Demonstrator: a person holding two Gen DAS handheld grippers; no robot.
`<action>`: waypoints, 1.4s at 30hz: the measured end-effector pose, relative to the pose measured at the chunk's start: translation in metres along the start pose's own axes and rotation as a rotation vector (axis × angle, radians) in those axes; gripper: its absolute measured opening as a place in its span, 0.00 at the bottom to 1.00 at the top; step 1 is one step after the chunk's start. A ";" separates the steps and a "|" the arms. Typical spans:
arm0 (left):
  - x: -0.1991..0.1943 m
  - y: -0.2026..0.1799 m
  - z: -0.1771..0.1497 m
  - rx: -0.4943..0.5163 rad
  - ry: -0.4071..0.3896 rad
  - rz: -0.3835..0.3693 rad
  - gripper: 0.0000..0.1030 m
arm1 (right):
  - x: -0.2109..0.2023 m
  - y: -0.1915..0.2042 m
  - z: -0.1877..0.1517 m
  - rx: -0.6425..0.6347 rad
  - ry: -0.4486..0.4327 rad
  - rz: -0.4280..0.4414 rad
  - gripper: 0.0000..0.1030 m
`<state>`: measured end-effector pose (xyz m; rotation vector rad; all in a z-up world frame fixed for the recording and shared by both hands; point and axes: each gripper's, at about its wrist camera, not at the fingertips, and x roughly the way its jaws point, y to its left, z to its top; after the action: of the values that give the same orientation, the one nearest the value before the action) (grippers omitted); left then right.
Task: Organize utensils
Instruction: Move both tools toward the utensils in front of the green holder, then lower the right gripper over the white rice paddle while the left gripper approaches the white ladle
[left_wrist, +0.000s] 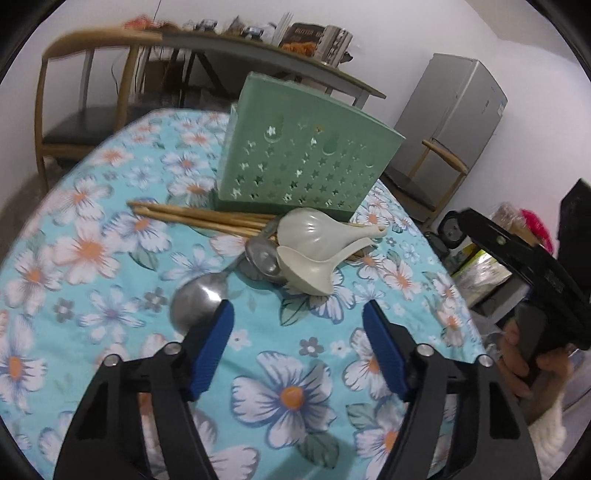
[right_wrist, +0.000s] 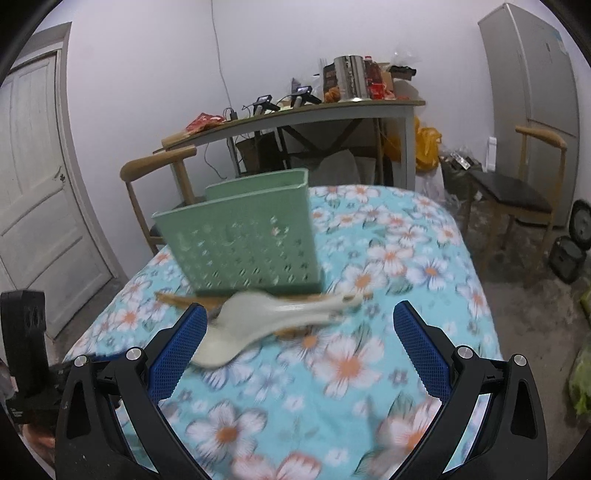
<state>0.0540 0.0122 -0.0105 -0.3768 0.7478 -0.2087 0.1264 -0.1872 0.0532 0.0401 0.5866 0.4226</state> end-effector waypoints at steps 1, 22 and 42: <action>0.004 0.002 0.001 -0.018 0.011 -0.021 0.63 | 0.004 -0.006 0.002 0.015 0.007 0.007 0.94; 0.041 0.027 0.010 -0.320 0.048 -0.242 0.17 | 0.038 -0.095 0.016 0.316 0.050 0.066 0.88; -0.049 0.090 -0.010 -0.285 -0.070 -0.033 0.04 | 0.059 -0.050 0.011 0.207 0.131 0.160 0.80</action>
<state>0.0168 0.1077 -0.0233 -0.6644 0.7043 -0.1188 0.1950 -0.2085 0.0236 0.2601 0.7581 0.5211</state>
